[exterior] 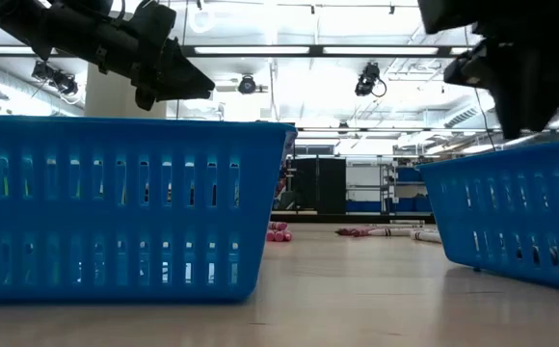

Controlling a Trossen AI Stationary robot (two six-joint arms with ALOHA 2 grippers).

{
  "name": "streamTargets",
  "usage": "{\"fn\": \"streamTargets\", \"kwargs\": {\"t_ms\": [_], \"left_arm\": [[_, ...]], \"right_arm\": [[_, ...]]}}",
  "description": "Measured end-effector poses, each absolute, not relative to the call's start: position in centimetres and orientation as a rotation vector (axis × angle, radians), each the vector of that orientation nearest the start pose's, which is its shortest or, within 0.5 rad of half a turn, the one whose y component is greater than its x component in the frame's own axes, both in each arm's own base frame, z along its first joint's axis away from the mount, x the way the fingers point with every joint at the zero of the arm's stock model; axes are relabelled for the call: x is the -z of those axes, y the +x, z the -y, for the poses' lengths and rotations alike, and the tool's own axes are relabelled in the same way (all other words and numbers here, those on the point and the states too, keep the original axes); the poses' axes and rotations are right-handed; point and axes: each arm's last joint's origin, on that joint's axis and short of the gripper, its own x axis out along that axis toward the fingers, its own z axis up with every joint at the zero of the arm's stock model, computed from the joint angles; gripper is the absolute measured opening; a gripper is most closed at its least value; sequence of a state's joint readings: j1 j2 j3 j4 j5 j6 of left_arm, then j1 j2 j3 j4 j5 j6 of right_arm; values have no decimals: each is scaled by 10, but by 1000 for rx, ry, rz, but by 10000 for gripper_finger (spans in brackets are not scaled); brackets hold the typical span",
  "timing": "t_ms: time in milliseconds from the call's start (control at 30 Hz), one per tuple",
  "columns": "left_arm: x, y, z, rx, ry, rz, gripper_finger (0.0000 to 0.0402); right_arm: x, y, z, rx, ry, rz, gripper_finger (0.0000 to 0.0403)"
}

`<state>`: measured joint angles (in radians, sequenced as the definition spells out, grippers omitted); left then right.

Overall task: Sort crayons
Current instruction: Put the black crayon into the right blue basket

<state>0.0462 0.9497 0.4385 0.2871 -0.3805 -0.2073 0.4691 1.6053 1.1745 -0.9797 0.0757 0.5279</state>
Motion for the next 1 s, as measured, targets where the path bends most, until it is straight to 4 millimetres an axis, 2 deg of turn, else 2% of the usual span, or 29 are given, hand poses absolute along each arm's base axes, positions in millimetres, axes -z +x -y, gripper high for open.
{"fn": "streamTargets", "kwargs": {"t_ms": [233,500,733,1000], "left_arm": [[-229,201,-20,-446,-165,-183,142],[-229,201,-20,-446,-165,-183,142],[-228,201,-20,-446,-152,-198,142],[-223,199,-20,-449,-109,-264,142]], "right_arm": [[-209,256,-107,125,-23,-1473,107],[-194,271,-70,133,-66,-1399,95],[-178,276,-11,177,-63,-1366,94],[-171,275,56,215,-89,-1303,96]]}}
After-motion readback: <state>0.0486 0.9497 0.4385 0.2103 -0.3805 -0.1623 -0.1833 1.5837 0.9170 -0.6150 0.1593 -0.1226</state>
